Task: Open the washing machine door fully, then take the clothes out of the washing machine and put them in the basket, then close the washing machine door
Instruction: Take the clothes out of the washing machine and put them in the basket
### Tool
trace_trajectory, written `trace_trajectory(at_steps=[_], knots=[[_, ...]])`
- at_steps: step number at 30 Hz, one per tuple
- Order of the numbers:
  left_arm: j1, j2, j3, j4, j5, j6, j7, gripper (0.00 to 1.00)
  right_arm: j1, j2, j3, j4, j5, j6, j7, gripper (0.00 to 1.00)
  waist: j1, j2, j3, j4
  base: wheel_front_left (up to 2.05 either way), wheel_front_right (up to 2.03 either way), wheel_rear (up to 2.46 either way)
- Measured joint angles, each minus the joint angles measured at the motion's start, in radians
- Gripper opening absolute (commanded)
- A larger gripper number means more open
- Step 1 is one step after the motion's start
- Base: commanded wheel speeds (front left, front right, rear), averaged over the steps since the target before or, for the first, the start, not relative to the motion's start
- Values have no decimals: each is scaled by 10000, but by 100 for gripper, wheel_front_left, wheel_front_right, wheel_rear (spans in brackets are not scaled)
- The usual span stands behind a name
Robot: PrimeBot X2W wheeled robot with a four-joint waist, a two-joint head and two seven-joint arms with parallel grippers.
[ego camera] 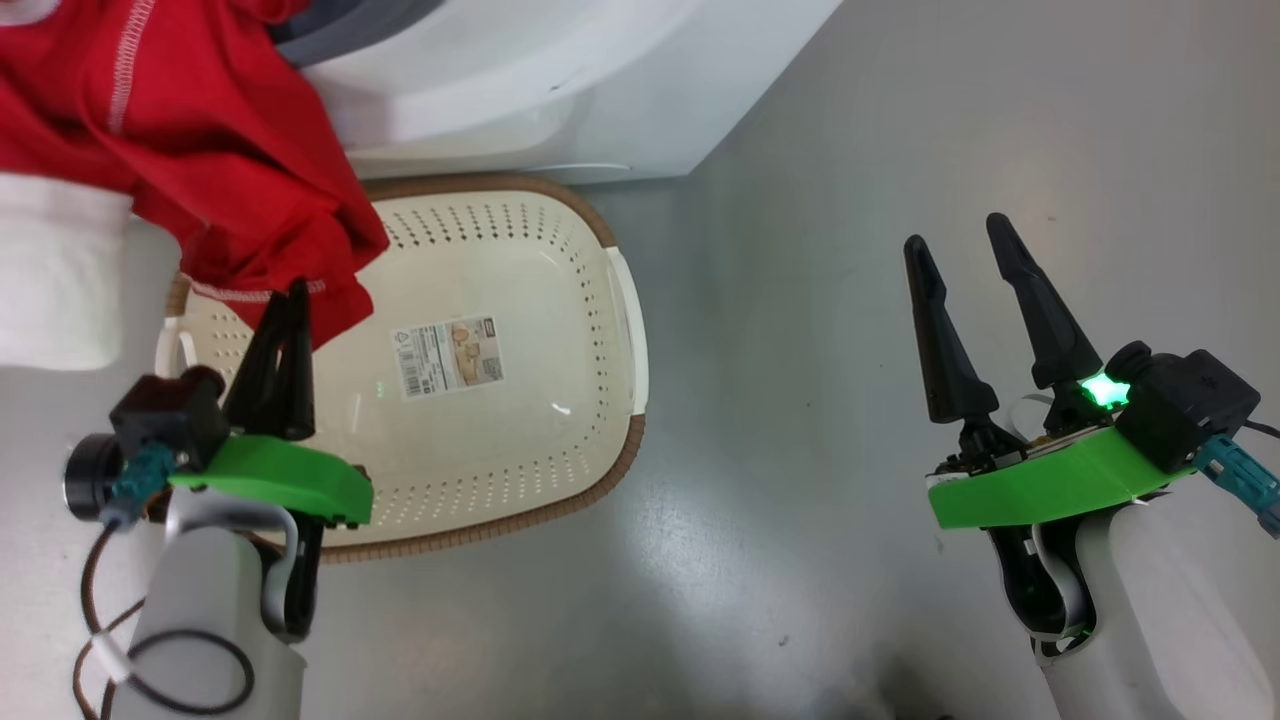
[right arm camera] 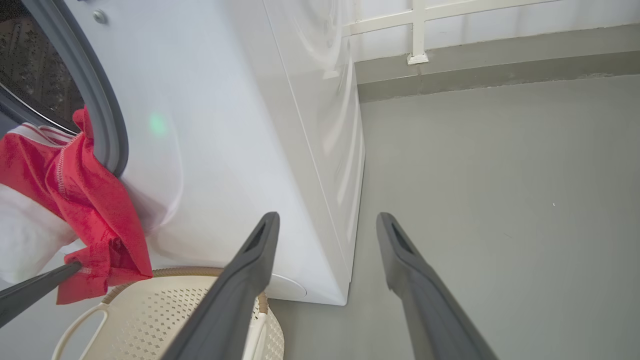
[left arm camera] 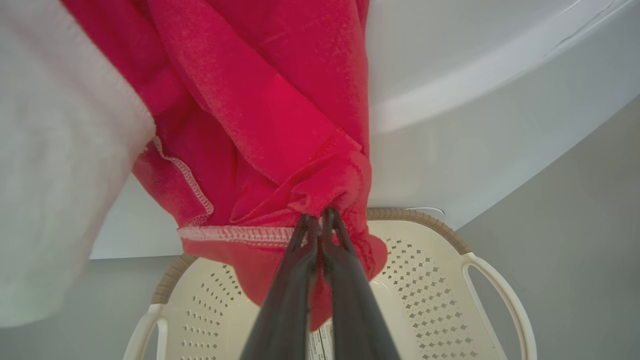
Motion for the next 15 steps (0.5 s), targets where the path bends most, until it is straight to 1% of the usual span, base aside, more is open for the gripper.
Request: trace_trajectory(at_steps=[5,10,12,13,15], knots=[[-683,134,-79,1308,12,0,0,0,-30,0,2,-21,0,0,0,100,0,0,257,-62,0,0,0],[-1254,188,-79,2171,12,0,0,0,-122,0,15,-36,0,0,0,100,0,0,432,-120,0,0,0],[-1465,198,-79,2345,10,0,0,5,-206,0,19,-42,0,0,0,100,0,0,480,-135,0,0,0],[-1558,199,-82,2426,8,0,0,9,-209,0,21,-44,0,0,0,100,0,0,496,-139,0,0,0],[-1631,199,-71,2487,-4,0,0,29,-208,0,23,-44,0,0,0,100,0,0,507,-135,0,0,0]])
